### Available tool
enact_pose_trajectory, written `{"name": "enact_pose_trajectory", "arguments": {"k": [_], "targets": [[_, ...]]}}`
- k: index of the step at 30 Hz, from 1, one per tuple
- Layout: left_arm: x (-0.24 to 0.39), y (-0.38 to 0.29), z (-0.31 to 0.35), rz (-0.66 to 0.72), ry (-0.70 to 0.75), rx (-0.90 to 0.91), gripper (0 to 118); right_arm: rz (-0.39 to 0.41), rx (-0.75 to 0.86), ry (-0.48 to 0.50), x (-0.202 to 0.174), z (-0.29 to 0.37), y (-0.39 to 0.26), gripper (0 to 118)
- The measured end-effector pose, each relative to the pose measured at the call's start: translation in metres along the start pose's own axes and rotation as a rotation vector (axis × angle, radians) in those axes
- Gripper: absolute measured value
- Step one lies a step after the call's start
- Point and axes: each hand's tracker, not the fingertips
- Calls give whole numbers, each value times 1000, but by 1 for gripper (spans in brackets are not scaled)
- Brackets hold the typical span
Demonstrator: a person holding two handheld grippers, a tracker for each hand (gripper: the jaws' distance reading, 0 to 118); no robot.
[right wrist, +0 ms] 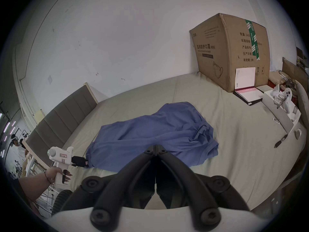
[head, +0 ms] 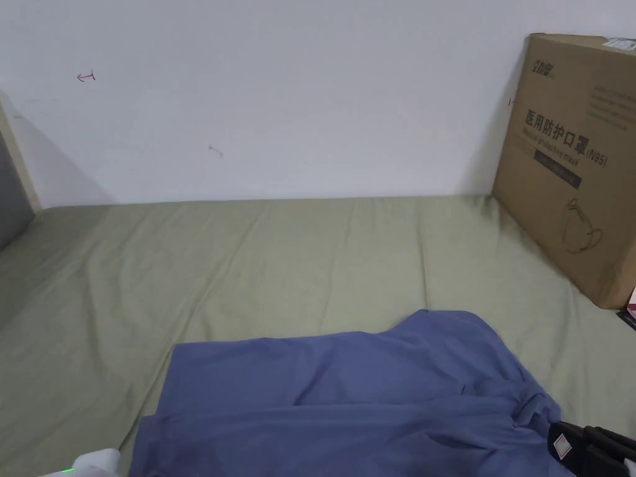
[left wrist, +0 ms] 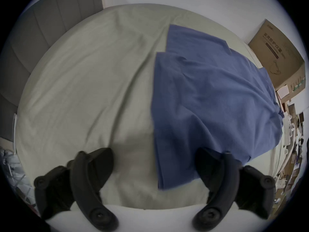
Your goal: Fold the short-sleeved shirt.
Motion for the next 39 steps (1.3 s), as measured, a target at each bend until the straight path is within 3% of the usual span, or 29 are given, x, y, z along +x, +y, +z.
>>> {"name": "enact_pose_trajectory", "arguments": {"k": [6, 7, 8, 9, 10, 11, 12, 14, 15, 16, 17, 18, 22, 26, 28, 30, 31, 33, 34, 39], "targets": [[15, -4, 3, -9, 55, 17, 109, 10, -35, -40, 16, -11, -4, 0], [22, -6, 13, -51, 75, 52, 98, 11, -44, -59, 19, -15, -6, 0], [32, -11, 25, -125, 107, 123, 78, 14, -55, -88, 26, -20, -7, 0], [39, -18, 35, -178, 57, 193, 30, 6, -65, -102, 34, -26, -7, 0], [46, -22, 41, -208, 46, 228, 4, -18, -83, -77, 44, -32, -6, 0], [48, -26, 50, -218, 62, 279, 4, -62, -120, -47, 54, -40, -4, 0], [46, -25, 55, -183, -31, 266, 4, -84, -139, -53, 62, -47, -1, 0], [39, -20, 58, -101, -119, 218, 4, -104, -194, -113, 78, -68, 7, 2], [36, -18, 61, -85, -99, 224, 4, -104, -239, -131, 86, -80, 11, 28], [32, -16, 65, -90, -85, 234, 4, -94, -310, -166, 95, -97, 14, 89], [29, -14, 67, -90, -82, 240, 4, -74, -403, -201, 104, -114, 14, 114], [25, -11, 65, -93, -73, 241, 4, -83, -403, -244, 113, -125, 12, 117], [10, -3, 64, -86, -22, 229, 4, -100, -514, -302, 141, -172, 12, 116], [12, -1, 57, -81, -33, 188, 4, -88, -609, -287, 146, -204, 2, 109], [15, -2, 53, -93, -20, 175, 4, -26, -637, -332, 140, -206, -4, 102], [16, -2, 50, -90, -14, 165, 4, 46, -585, -311, 131, -197, -2, 96], [16, -2, 49, -88, -14, 161, 4, 82, -574, -327, 126, -191, -2, 86], [14, -3, 50, -75, -22, 156, 4, 109, -549, -303, 120, -181, 1, 47], [13, -3, 51, -71, -27, 156, 4, 80, -538, -231, 118, -176, 3, 13], [11, -1, 75, -77, -46, 204, 4, 67, -438, -200, 103, -138, 20, 9]]}}
